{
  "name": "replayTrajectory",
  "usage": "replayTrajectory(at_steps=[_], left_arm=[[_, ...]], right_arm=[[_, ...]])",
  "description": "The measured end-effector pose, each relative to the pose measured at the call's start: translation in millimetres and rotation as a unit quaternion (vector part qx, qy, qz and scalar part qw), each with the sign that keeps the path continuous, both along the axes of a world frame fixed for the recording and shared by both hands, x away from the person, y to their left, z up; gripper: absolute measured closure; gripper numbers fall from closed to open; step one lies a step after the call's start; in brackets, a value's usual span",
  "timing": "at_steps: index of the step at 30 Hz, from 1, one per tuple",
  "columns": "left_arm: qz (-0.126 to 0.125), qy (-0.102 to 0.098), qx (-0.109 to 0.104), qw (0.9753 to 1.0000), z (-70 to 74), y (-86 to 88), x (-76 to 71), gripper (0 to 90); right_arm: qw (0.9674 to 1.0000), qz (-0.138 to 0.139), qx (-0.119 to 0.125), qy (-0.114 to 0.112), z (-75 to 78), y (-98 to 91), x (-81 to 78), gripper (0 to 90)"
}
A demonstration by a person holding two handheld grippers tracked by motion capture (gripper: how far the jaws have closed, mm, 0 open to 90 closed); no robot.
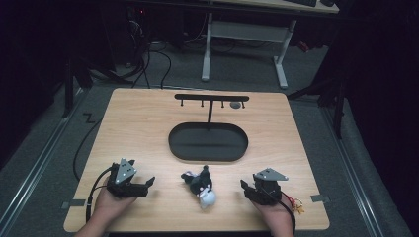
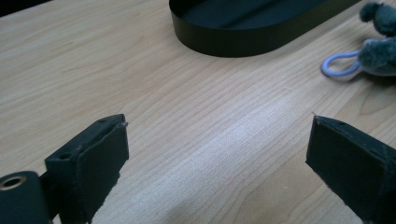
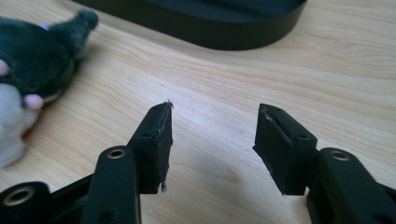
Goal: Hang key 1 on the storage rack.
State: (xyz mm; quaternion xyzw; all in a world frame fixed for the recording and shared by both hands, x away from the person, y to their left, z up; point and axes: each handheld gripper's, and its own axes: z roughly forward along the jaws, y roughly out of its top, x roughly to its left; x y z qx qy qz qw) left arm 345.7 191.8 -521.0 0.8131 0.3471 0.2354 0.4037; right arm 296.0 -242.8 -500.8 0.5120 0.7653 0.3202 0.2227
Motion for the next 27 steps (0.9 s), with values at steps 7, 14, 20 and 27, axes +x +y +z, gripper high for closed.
replayTrajectory(at_steps=[7, 14, 20, 27], left_arm=[[-0.009, -0.002, 0.011, 0.9999, -0.4, -4.2, -1.2, 3.5], [-0.006, -0.007, -0.002, 1.0, 3.7, -1.2, 0.0, 3.7], [-0.003, -0.009, -0.002, 1.0, 2.8, -1.6, 1.3, 3.5], [-0.005, -0.012, -0.006, 0.9999, 3.7, -1.4, 0.7, 3.0]], right_arm=[[0.999, 0.001, -0.016, 0.041, 11.1, 4.2, 3.0, 44.0], [0.9964, 0.022, -0.041, 0.072, 30.7, 5.2, 4.3, 48.7], [0.9932, 0.03, -0.042, 0.105, 43.3, -5.5, 8.7, 56.1], [0.9892, 0.019, -0.051, 0.136, 49.2, -24.0, 6.4, 59.7]])
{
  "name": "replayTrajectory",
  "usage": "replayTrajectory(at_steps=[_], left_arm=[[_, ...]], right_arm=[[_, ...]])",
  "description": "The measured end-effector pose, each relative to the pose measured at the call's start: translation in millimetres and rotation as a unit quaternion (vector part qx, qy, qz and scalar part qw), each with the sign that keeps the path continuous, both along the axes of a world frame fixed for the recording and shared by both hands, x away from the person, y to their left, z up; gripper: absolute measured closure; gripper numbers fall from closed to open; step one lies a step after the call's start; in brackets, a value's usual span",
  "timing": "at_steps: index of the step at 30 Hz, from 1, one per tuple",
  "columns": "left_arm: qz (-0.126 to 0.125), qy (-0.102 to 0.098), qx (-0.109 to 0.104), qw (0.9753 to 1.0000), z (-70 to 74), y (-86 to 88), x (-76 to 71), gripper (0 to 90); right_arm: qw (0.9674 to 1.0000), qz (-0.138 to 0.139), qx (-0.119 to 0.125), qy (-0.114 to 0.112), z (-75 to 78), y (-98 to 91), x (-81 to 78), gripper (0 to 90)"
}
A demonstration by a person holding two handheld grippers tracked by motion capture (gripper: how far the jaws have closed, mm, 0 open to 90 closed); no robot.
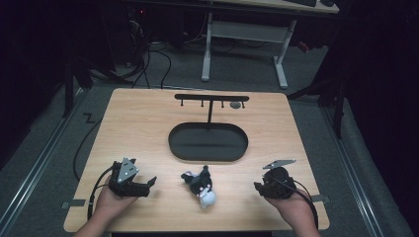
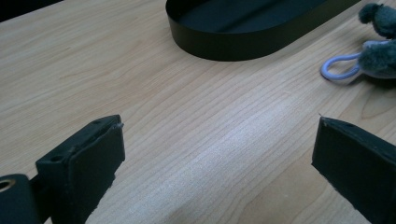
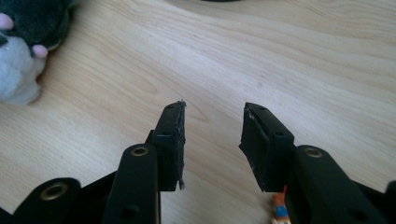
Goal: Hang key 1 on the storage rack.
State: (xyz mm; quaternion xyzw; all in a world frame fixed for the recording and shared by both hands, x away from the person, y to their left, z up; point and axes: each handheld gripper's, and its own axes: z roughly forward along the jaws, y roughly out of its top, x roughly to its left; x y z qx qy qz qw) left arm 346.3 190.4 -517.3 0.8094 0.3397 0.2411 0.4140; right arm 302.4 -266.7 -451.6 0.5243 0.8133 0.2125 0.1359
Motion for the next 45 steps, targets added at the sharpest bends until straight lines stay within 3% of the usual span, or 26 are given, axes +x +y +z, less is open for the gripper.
replayTrajectory(at_steps=[9, 16, 23, 32, 39, 44, 45], left_arm=[[0.001, 0.0, 0.0, 1.0, 0.9, 0.1, -1.4, 3.4], [0.004, 0.002, 0.001, 1.0, 0.9, 1.1, -1.4, 3.4], [0.004, 0.003, 0.001, 1.0, 0.0, 1.4, -1.7, 3.4], [0.0, 0.005, 0.005, 1.0, -0.3, 0.4, -1.0, 3.4], [0.0, 0.003, 0.006, 1.0, 0.1, 1.3, -0.7, 3.4], [0.0, 0.004, 0.002, 1.0, 0.6, 1.6, -1.0, 3.4], [-0.001, 0.004, 0.001, 1.0, 0.9, 1.8, -1.2, 3.4]], right_arm=[[0.9996, -0.028, -0.007, 0.006, 6.8, -26.8, -21.6, 66.0], [0.9982, -0.053, -0.014, 0.024, 7.5, -50.6, -45.2, 69.4], [0.9965, -0.072, -0.023, 0.036, 8.2, -68.3, -57.7, 76.6], [0.994, -0.079, -0.039, 0.065, 4.7, -74.0, -60.8, 77.6], [0.989, -0.089, -0.06, 0.102, -5.6, -82.1, -60.0, 78.2], [0.9838, -0.098, -0.079, 0.127, -18.2, -88.9, -59.4, 85.7], [0.9839, -0.099, -0.078, 0.126, -20.0, -90.6, -58.8, 87.9]])
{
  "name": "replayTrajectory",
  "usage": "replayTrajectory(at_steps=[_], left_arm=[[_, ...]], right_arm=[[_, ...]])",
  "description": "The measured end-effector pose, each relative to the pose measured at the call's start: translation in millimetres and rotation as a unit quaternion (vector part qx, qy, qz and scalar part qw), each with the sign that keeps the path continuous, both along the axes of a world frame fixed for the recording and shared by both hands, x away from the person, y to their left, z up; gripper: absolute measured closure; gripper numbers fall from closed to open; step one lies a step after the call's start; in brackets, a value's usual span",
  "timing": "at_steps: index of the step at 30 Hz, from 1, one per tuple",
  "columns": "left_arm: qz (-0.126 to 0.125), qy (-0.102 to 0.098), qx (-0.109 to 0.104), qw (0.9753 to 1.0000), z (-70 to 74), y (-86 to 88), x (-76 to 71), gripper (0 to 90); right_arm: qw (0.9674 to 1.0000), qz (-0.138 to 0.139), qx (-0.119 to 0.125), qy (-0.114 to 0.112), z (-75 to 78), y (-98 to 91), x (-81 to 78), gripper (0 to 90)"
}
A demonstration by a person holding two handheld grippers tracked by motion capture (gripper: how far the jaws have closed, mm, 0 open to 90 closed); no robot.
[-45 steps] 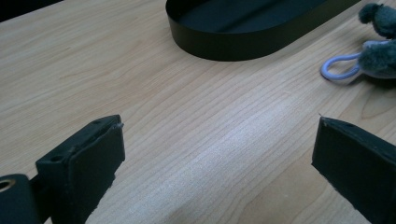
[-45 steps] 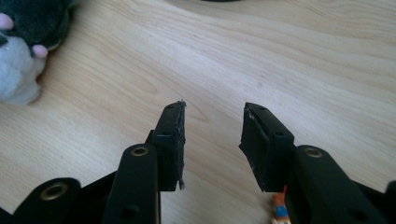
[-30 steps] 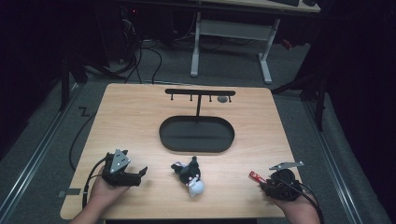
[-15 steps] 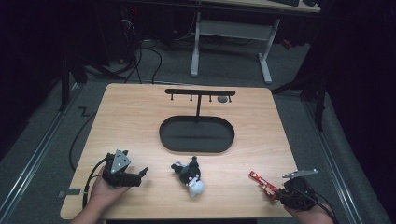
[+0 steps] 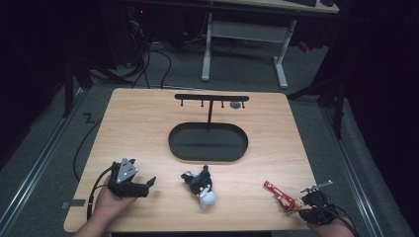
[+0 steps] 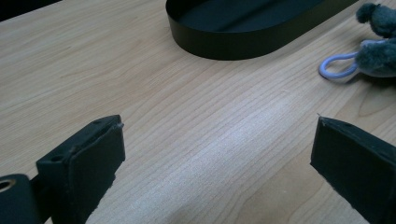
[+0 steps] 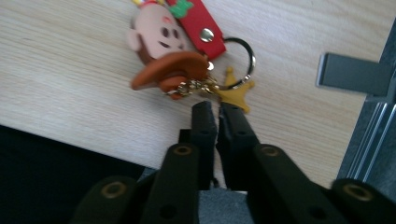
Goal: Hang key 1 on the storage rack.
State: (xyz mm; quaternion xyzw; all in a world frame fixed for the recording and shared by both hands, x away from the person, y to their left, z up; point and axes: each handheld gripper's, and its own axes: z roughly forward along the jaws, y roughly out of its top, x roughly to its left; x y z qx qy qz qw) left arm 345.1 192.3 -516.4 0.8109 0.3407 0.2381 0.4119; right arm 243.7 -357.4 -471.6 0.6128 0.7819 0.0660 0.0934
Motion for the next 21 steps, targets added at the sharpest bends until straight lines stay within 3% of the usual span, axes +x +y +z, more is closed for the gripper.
replayTrajectory(at_steps=[8, 13, 14, 16, 21], left_arm=[[0.002, 0.004, -0.004, 1.0, 0.6, 1.0, -0.5, 3.5], [0.003, 0.005, -0.004, 1.0, 0.0, 1.6, -1.0, 3.5], [0.003, 0.006, -0.005, 1.0, -0.1, 1.7, -1.0, 3.5], [0.003, 0.007, -0.005, 1.0, -0.1, 2.1, -0.9, 3.5], [0.004, 0.008, -0.005, 1.0, -0.4, 2.8, -0.5, 3.6]], right_arm=[[0.9996, 0.012, 0.005, 0.027, -13.0, 5.5, 14.1, 89.8], [0.9998, 0.013, 0.003, 0.014, -15.6, 10.1, 29.9, 89.9], [0.9999, 0.014, 0.005, 0.002, -17.0, 13.3, 41.3, 89.9], [0.9999, 0.016, 0.001, 0.002, -16.9, 14.9, 46.4, 89.9], [0.9993, 0.034, -0.017, -0.005, -17.7, 31.1, 88.7, 89.9]])
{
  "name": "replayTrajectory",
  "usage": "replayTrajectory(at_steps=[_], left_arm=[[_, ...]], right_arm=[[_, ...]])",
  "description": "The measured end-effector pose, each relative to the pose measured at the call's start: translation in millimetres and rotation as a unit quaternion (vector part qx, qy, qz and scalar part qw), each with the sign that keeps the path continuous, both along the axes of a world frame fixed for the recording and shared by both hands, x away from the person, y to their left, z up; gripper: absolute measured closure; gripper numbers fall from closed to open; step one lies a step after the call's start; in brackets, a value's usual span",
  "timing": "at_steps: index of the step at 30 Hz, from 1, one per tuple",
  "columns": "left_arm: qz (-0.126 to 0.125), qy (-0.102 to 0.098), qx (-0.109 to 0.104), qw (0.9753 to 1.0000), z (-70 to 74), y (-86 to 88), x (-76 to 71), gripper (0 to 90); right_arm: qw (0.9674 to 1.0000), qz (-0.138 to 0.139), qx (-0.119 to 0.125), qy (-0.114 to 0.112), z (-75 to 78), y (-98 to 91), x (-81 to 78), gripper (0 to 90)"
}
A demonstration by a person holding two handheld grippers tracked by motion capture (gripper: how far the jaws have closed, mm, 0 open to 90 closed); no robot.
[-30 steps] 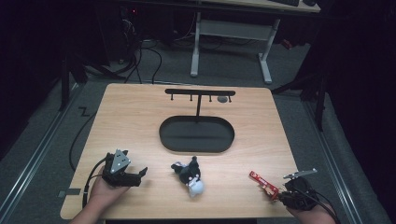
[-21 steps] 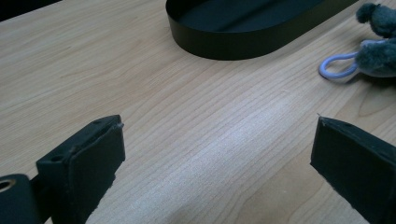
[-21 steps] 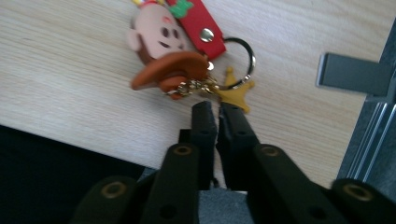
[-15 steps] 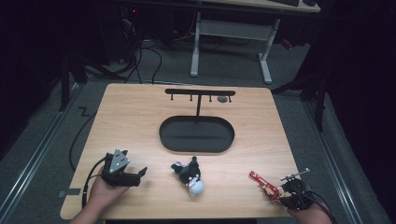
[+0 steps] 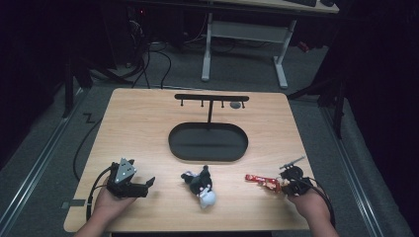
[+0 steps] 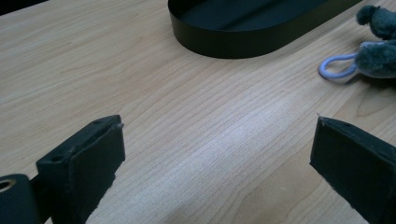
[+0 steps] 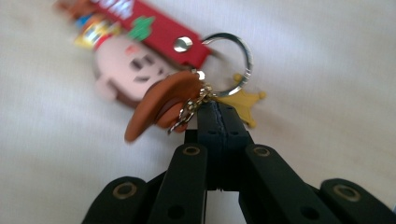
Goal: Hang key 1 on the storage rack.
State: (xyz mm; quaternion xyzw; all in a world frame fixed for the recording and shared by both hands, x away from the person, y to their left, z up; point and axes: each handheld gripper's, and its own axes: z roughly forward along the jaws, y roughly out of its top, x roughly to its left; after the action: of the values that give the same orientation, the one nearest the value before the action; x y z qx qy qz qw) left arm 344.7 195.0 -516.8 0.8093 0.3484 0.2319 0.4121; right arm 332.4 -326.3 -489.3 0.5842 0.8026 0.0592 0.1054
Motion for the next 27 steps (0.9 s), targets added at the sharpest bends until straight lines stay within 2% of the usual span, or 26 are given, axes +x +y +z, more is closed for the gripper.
replayTrajectory(at_steps=[3, 4, 6, 9, 11, 14, 15, 18, 20, 22, 27], left_arm=[[0.001, 0.0, 0.0, 1.0, -0.4, 0.4, 0.4, 3.6], [0.002, 0.0, 0.0, 1.0, -0.7, 0.9, 0.5, 3.6], [0.004, 0.001, -0.001, 1.0, -0.9, 2.2, 0.6, 3.5], [0.004, 0.001, -0.001, 1.0, -0.6, 4.0, 0.5, 3.6], [0.005, 0.001, -0.003, 1.0, 0.4, 4.9, 0.1, 3.6], [0.005, -0.003, -0.005, 1.0, 1.7, 5.1, -1.2, 3.6], [0.004, -0.003, -0.006, 1.0, 2.1, 5.2, -1.6, 3.6], [0.003, -0.002, -0.007, 1.0, 2.4, 5.4, -2.2, 3.6], [0.003, -0.001, -0.008, 1.0, 2.3, 5.6, -2.4, 3.6], [0.003, -0.001, -0.008, 1.0, 2.2, 5.6, -2.3, 3.6], [0.003, 0.002, -0.007, 1.0, 1.7, 5.4, -1.4, 3.7]], right_arm=[[0.9999, 0.009, -0.009, -0.001, 0.1, 10.2, 23.3, 89.9], [0.9999, 0.009, -0.006, -0.003, -0.6, 12.6, 27.8, 89.9], [0.9997, 0.019, -0.016, -0.003, 2.4, 20.8, 37.9, 89.9], [0.9989, 0.036, -0.026, -0.013, 16.9, 31.7, 42.9, 90.0], [0.9977, 0.047, -0.034, -0.035, 30.4, 40.0, 44.3, 90.0], [0.9965, 0.068, -0.012, -0.048, 42.5, 57.8, 45.1, 90.0], [0.9962, 0.074, -0.003, -0.045, 41.4, 64.9, 45.2, 90.0], [0.9949, 0.095, 0.002, -0.033, 28.0, 82.7, 45.7, 89.9], [0.9942, 0.105, -0.003, -0.026, 19.2, 89.6, 46.4, 89.9], [0.9952, 0.096, 0.0, -0.02, 14.7, 90.9, 46.7, 89.9], [0.9949, 0.101, -0.003, -0.009, 6.9, 86.8, 46.3, 89.9]])
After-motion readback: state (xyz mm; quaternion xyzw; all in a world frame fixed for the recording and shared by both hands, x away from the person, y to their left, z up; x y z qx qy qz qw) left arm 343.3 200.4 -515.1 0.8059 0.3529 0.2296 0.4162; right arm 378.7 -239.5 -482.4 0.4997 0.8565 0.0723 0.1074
